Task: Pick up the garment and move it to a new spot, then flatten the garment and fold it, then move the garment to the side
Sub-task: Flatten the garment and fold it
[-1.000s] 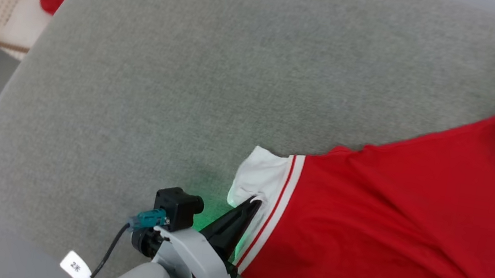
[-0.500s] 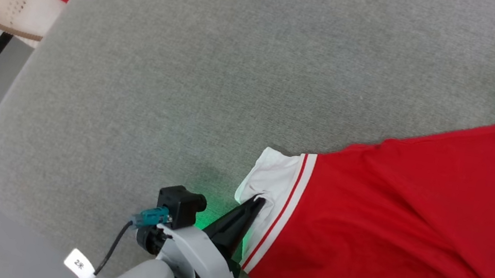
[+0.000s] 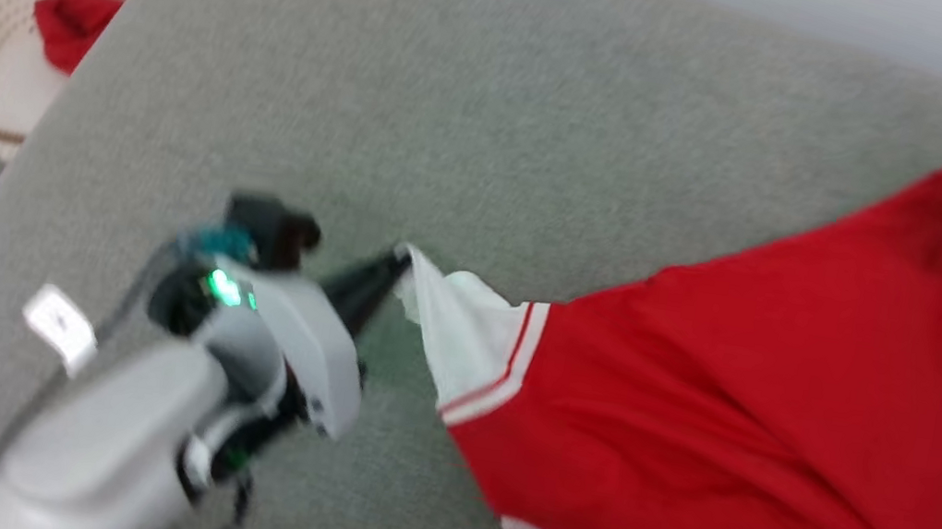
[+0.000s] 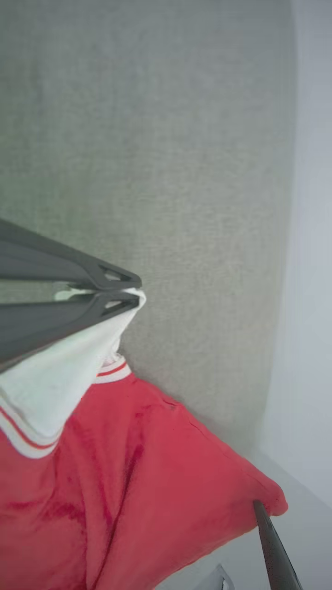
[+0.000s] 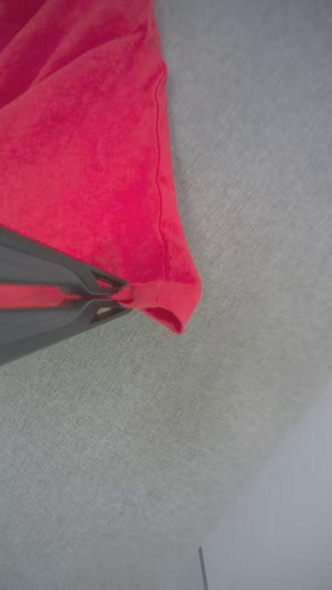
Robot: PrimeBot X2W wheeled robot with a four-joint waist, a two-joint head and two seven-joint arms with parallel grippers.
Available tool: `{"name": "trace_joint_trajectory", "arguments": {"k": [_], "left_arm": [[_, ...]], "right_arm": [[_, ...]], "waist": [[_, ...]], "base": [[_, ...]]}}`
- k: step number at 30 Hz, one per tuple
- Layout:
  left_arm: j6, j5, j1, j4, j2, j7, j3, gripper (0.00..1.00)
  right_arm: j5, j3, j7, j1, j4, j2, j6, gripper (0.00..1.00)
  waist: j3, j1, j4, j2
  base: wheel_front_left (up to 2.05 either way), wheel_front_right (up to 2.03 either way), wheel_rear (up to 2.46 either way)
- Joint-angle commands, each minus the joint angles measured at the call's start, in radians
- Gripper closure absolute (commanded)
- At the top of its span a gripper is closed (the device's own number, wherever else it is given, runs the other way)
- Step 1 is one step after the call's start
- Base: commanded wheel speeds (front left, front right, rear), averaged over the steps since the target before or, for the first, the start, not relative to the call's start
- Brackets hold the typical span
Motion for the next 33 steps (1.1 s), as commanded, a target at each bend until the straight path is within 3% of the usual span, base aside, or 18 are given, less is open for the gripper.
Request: {"name": "trace_joint_trajectory", "arguments": {"k": [1,9,15,24,33], "left_arm": [[0.012,0.007,-0.035,-0.022,0.028,0.04,0.008,1.0],[-0.003,0.003,-0.268,-0.023,0.1,0.221,0.043,1.0],[-0.022,0.034,-0.488,0.123,0.063,0.263,0.06,1.0],[-0.048,0.104,-0.755,0.439,-0.018,0.194,0.065,1.0],[-0.086,0.152,-0.94,0.679,-0.058,0.035,0.071,1.0]], "right_arm": [[0.004,-0.003,-0.028,-0.013,-0.012,0.016,-0.001,1.0],[-0.025,0.004,-0.188,-0.072,-0.038,0.06,-0.001,1.0],[-0.124,-0.012,-0.373,-0.151,0.033,0.109,-0.001,1.0],[-0.334,-0.101,-0.685,-0.283,0.236,0.222,-0.001,1.0],[-0.439,-0.154,-0.863,-0.372,0.379,0.317,-0.001,1.0]], "waist": [[-0.081,0.0,-0.066,-0.0001],[-0.194,0.0,-0.136,-0.0001],[-0.26,0.0,-0.174,-0.0001],[-0.305,0.0,-0.234,-0.0001],[-0.325,0.0,-0.295,-0.0001]], "base": [[0.0,0.0,0.0],[0.0,0.0,0.0],[0.0,0.0,0.0],[0.0,0.0,0.0],[0.0,0.0,0.0]]}}
